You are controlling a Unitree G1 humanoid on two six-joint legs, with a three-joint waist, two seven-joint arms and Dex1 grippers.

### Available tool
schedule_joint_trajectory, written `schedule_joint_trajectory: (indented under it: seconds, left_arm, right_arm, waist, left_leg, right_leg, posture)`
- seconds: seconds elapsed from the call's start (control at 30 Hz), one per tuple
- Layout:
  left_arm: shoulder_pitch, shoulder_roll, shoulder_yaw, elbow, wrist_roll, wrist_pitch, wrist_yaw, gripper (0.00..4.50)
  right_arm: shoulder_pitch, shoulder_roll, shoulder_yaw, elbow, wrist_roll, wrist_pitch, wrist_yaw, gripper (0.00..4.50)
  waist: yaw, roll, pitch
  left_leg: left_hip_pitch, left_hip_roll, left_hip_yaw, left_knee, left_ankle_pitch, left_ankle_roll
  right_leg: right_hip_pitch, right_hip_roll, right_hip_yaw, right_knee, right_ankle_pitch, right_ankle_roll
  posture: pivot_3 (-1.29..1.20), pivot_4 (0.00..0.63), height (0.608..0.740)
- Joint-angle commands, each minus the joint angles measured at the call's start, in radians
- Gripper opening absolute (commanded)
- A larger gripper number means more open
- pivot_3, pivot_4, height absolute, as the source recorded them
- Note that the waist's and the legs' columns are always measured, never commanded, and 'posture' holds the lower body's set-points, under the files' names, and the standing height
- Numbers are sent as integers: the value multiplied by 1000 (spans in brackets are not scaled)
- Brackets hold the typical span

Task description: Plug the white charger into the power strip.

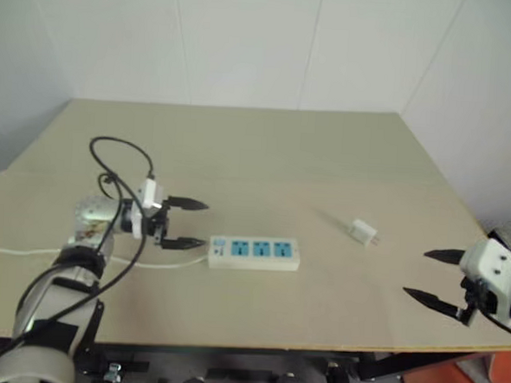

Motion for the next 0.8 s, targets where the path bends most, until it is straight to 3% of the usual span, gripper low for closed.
schedule_joint_trajectory:
  seconds: [0.03, 0.33, 0.8]
  left_arm:
    - [-20, -22, -10, 21, -15, 9, -3, 4467]
    - [-15, -125, 10, 110, 42, -52, -3, 4467]
    - [-5, -174, 120, 204, 216, -122, 7, 4467]
  right_arm:
    - [36, 17, -71, -69, 18, 26, -21, 4500]
    - [108, 48, -134, -148, 26, 43, -39, 4500]
    - [151, 50, -181, -178, 31, 39, -29, 4500]
  waist:
    - [1, 0, 0]
    - [6, -1, 0]
    - [5, -1, -1]
  left_leg:
    - [0, 0, 0, 0, 0, 0]
    - [0, 0, 0, 0, 0, 0]
    - [0, 0, 0, 0, 0, 0]
  right_leg:
    - [0, 0, 0, 0, 0, 0]
    - [0, 0, 0, 0, 0, 0]
    - [1, 0, 0, -1, 0, 0]
  posture:
    - [0, 150, 740]
    - [0, 150, 740]
    - [0, 150, 740]
